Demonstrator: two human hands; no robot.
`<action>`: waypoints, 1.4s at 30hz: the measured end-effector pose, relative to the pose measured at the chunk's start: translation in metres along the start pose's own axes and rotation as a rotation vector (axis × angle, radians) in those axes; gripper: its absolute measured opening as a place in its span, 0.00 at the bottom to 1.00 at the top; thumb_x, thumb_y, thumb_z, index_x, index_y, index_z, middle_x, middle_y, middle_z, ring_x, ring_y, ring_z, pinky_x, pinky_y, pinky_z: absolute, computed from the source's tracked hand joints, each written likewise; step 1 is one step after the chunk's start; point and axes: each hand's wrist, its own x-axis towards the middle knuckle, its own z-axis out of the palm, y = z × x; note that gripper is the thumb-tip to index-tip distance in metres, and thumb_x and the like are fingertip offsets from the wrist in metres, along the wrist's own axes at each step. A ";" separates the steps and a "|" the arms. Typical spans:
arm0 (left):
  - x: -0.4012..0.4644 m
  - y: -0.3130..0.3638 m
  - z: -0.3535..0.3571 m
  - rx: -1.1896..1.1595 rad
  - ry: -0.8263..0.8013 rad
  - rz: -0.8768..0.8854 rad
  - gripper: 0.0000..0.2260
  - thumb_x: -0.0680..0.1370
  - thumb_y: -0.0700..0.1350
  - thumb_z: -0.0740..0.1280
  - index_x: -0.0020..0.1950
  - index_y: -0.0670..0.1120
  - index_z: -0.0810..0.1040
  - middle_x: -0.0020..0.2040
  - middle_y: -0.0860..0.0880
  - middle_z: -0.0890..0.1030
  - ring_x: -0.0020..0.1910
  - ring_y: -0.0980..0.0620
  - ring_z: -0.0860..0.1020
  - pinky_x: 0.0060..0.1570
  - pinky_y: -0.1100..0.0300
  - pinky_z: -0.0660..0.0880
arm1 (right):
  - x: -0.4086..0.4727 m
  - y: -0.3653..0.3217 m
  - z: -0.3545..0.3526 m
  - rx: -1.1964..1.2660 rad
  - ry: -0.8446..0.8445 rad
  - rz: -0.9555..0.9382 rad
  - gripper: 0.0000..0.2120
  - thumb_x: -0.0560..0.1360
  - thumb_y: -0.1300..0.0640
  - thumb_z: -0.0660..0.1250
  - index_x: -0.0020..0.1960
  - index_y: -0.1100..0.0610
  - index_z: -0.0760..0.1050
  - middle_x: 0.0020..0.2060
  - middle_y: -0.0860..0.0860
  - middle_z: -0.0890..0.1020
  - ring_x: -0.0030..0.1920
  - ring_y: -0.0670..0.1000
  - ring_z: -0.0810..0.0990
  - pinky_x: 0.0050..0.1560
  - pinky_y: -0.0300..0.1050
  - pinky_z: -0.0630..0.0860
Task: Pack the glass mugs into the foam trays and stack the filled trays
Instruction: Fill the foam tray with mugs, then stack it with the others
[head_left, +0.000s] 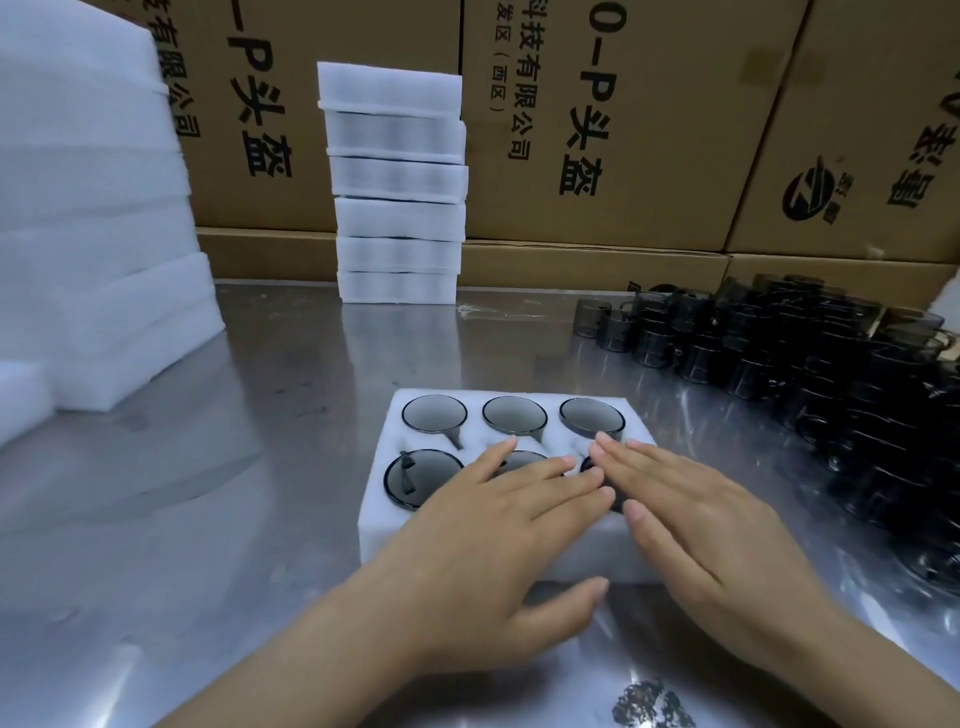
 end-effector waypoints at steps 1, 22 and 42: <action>0.001 0.000 0.000 -0.011 0.006 -0.006 0.25 0.75 0.59 0.56 0.68 0.50 0.74 0.68 0.55 0.73 0.69 0.56 0.69 0.71 0.48 0.54 | 0.000 -0.001 0.000 -0.019 -0.020 0.004 0.25 0.74 0.40 0.43 0.70 0.40 0.59 0.69 0.34 0.64 0.71 0.37 0.61 0.72 0.46 0.62; -0.047 -0.032 0.005 -0.336 0.306 -0.462 0.37 0.65 0.64 0.69 0.72 0.61 0.60 0.74 0.62 0.59 0.72 0.64 0.59 0.67 0.69 0.59 | -0.004 0.030 0.017 0.535 -0.039 0.329 0.35 0.58 0.31 0.72 0.62 0.34 0.67 0.56 0.30 0.77 0.60 0.38 0.74 0.60 0.44 0.72; 0.053 -0.122 0.073 -0.856 0.657 -1.009 0.30 0.65 0.53 0.78 0.63 0.51 0.70 0.60 0.54 0.77 0.60 0.53 0.75 0.60 0.52 0.73 | 0.181 0.044 0.097 0.995 0.283 0.751 0.20 0.76 0.49 0.62 0.68 0.46 0.64 0.54 0.48 0.79 0.45 0.54 0.83 0.38 0.45 0.77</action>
